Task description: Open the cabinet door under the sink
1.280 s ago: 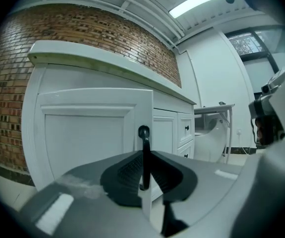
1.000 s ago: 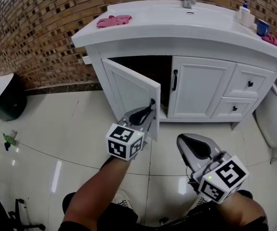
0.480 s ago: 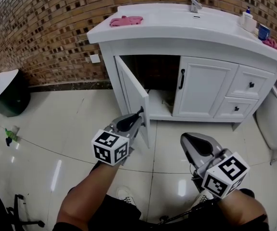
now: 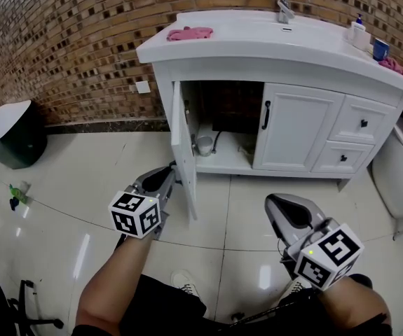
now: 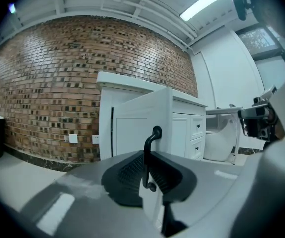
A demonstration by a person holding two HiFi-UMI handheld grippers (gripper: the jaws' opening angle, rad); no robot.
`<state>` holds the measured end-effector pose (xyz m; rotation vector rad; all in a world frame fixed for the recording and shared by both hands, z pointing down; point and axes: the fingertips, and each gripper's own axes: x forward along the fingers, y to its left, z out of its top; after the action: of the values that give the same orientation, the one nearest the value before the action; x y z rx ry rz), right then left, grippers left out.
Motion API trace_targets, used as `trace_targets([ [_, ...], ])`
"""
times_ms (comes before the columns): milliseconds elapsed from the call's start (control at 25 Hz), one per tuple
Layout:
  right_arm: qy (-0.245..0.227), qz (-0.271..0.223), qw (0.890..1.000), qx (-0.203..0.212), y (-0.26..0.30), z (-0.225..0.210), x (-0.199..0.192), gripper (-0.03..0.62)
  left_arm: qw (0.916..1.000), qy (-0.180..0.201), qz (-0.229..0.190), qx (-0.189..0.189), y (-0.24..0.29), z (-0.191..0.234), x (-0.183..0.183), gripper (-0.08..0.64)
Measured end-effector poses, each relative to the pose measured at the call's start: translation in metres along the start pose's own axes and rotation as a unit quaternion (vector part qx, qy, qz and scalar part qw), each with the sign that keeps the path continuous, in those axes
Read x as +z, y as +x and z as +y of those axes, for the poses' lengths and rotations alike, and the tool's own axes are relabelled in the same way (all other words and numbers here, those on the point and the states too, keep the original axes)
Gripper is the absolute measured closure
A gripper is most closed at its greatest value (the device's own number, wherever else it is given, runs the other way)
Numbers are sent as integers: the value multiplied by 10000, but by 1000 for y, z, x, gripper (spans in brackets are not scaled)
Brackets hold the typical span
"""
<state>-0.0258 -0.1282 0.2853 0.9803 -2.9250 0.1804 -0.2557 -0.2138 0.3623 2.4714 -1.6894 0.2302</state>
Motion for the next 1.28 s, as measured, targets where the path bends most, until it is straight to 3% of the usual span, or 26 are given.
trace_targets([
  [280, -42, 26, 9999, -95, -11, 3, -3, 584, 9980, -208, -7, 600, -24, 50, -2, 534],
  [560, -92, -81, 9997, -187, -24, 4, 0, 584, 9938, -663, -224, 863, -31, 71, -6, 532],
  [840, -96, -116, 9995, -282, -37, 5, 1, 584, 9927, -678, -287, 959, -33, 76, -6, 528],
  [1040, -133, -164, 9991, -355, -45, 5, 2, 584, 9930, -834, -225, 801, -44, 67, -6, 529],
  [1160, -149, -140, 9990, -398, -48, 1, -1, 584, 9902, -1274, -238, 522, -55, 52, 1, 529],
  [1280, -142, -134, 9988, -453, -51, -2, -2, 584, 9854, -1613, -536, 123, -70, 27, 22, 550],
])
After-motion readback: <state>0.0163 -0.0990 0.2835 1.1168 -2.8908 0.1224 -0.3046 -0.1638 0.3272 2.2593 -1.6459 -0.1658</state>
